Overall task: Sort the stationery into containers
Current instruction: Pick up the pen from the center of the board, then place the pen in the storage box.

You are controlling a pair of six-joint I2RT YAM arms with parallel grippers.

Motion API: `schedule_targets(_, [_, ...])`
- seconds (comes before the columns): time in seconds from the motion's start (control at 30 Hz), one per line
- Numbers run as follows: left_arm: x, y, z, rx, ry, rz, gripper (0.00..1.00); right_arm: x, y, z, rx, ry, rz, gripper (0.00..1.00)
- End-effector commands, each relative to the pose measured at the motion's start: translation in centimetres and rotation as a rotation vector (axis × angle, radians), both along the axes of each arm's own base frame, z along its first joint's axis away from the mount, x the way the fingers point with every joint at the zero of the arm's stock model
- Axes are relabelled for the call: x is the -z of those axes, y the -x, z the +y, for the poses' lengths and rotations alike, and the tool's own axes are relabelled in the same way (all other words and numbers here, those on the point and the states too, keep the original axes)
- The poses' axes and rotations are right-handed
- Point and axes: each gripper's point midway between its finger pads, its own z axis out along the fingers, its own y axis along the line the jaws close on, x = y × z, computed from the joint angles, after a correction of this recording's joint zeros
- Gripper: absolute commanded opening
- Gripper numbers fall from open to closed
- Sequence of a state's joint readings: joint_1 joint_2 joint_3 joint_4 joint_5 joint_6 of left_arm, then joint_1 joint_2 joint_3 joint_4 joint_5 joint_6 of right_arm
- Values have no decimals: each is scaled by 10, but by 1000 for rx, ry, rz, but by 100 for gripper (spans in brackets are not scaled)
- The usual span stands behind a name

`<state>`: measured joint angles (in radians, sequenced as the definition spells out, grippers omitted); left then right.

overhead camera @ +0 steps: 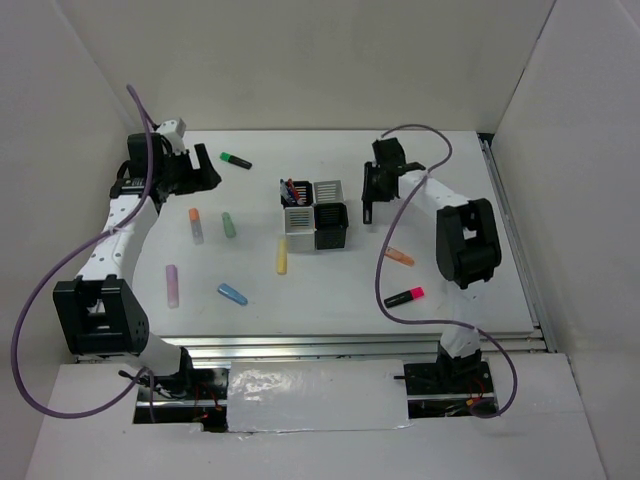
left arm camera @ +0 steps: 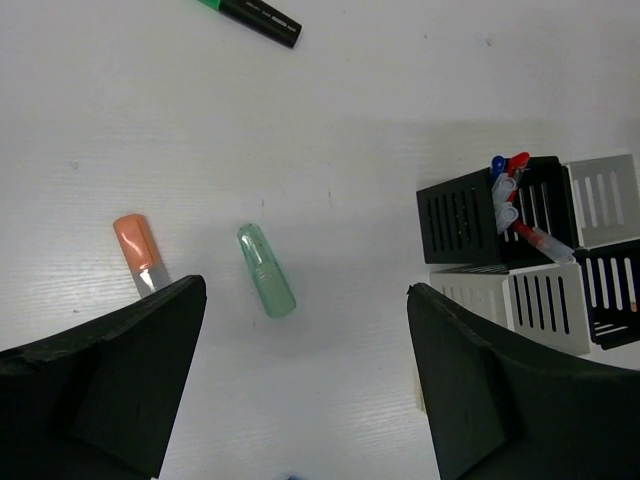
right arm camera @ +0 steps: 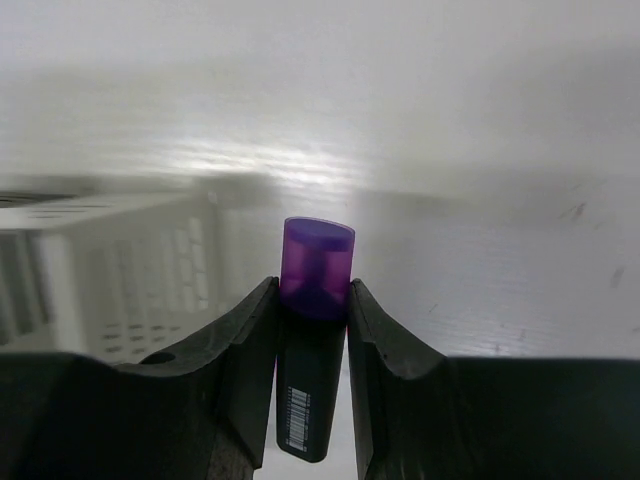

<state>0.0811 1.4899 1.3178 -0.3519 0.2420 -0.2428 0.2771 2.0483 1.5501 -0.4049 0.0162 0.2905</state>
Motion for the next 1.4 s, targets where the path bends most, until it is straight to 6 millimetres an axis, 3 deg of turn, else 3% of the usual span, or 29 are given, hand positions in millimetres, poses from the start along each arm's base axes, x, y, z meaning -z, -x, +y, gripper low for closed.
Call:
schedule_targets(0.0, [-26, 0, -9, 27, 64, -88, 94, -177, -39, 2, -50, -94, -470, 0])
schedule_targets(0.03, [-30, 2, -9, 27, 66, -114, 95, -195, -39, 3, -57, -101, -529, 0])
schedule_targets(0.07, [-30, 3, -10, 30, 70, -122, 96, -229, -36, 5, -75, -115, -646, 0])
schedule_targets(0.13, [-30, 9, -10, 30, 76, -138, 96, -255, -28, 11, -103, -121, -739, 0])
schedule_targets(0.17, [-33, 8, -11, 34, 77, -159, 96, -281, -21, 21, -152, -136, -861, 0])
schedule_targets(0.3, [-36, 11, -14, 62, 72, -189, 99, -314, 10, 51, -271, -143, -1143, 0])
schedule_targets(0.33, [-37, 11, -15, 75, 75, -192, 99, -300, 15, 58, -303, -139, -1152, 0])
schedule_targets(0.37, [-38, 11, -16, 84, 75, -199, 99, -309, 24, 74, -343, -175, -1208, 0])
schedule_targets(0.53, [-43, 10, -15, 100, 78, -227, 99, -279, 21, 110, -417, -164, -1188, 0])
schedule_targets(0.57, [-44, 11, -15, 100, 75, -232, 99, -284, 18, 110, -394, -151, -1225, 0])
schedule_targets(0.77, [-37, 11, -9, 97, 67, -214, 99, -249, 1, 128, -370, -69, -1247, 0])
schedule_targets(0.87, [-33, 10, -5, 92, 65, -208, 99, -230, -4, 128, -357, -58, -1208, 0])
schedule_targets(0.97, [-29, 9, -3, 96, 63, -200, 99, -223, 2, 129, -373, -64, -1198, 0])
schedule_targets(1.0, [-28, 8, -4, 103, 65, -200, 99, -228, 6, 128, -373, -68, -1202, 10])
schedule_targets(1.07, [-29, 3, -4, 119, 58, -205, 99, -235, 12, 128, -374, -79, -1211, 19])
schedule_targets(1.13, [-24, -5, 1, 73, 64, -161, 91, -255, 16, 119, -346, -74, -1230, 36])
schedule_targets(1.17, [-24, -20, 2, 44, 61, -136, 82, -260, 15, 115, -331, -64, -1225, 39])
schedule_targets(1.2, [-21, -31, 13, -57, 54, -100, 81, -282, 16, 109, -304, -73, -1246, 44])
schedule_targets(1.23, [-14, -46, 11, -87, 44, -33, 82, -275, 10, 96, -277, -44, -1189, 45])
schedule_targets(1.27, [-6, -55, 13, -134, 26, 9, 83, -283, 11, 88, -259, -42, -1178, 46])
schedule_targets(1.3, [-1, -65, 27, -248, -4, 43, 83, -277, 8, 81, -247, -41, -1112, 48])
schedule_targets(1.37, [16, -89, 27, -330, -14, 136, 83, -281, 6, 57, -201, -27, -1067, 48])
